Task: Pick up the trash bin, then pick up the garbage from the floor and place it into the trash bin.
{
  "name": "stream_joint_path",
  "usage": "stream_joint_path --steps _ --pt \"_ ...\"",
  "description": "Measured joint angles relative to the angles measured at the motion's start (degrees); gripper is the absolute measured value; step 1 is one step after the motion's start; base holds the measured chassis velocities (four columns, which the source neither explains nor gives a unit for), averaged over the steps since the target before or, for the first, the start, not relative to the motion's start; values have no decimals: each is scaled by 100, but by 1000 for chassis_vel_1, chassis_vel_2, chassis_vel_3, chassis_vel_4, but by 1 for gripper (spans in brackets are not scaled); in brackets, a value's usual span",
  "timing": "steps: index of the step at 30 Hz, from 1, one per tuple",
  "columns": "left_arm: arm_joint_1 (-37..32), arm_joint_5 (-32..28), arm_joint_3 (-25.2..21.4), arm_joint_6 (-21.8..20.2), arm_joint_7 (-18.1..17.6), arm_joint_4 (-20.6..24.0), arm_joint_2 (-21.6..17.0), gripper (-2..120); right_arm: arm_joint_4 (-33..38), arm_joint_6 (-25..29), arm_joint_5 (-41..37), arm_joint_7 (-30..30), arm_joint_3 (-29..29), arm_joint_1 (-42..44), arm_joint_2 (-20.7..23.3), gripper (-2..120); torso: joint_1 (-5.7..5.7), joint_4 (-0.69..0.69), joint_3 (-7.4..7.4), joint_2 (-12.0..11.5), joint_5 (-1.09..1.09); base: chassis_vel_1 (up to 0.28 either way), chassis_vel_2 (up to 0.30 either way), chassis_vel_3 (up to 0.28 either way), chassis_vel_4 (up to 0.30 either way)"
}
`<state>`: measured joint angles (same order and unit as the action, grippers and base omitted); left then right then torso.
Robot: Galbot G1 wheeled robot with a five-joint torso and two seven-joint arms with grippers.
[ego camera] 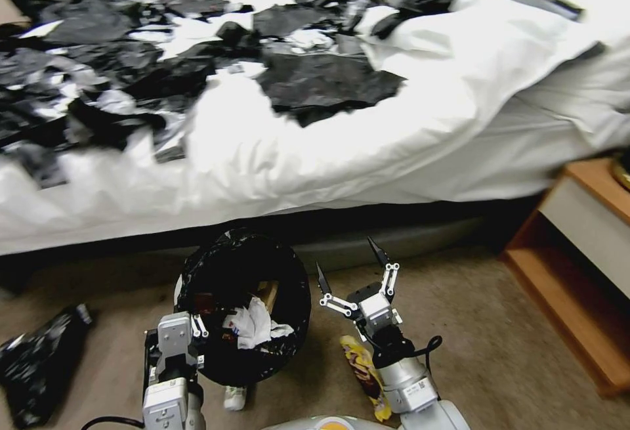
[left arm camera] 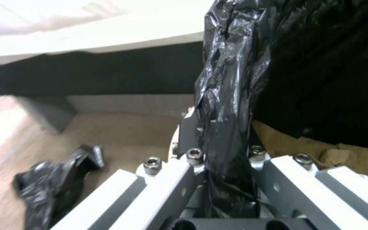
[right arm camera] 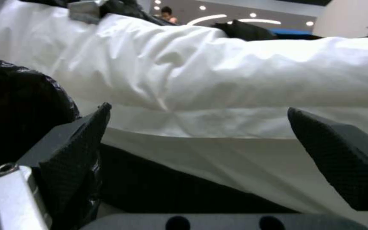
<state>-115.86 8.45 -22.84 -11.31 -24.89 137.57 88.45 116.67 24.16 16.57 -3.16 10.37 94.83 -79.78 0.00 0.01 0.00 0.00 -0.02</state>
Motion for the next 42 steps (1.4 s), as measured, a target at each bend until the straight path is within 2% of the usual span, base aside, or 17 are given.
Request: stream_joint_path --steps 14,23,42 --pt "71 -66 -20 84 -1 -50 -27 1 109 -17 13 -12 130 77 73 100 0 1 0 0 1 82 92 93 98" --pt "83 -160 -47 99 1 -28 -40 1 213 -141 -340 -107 53 32 65 100 0 -2 0 0 2 0 0 0 0" --pt "180 -172 -25 61 -16 -58 8 1 105 -144 -409 -162 82 -50 13 100 0 -1 1 0 2 37 -39 -29 36"
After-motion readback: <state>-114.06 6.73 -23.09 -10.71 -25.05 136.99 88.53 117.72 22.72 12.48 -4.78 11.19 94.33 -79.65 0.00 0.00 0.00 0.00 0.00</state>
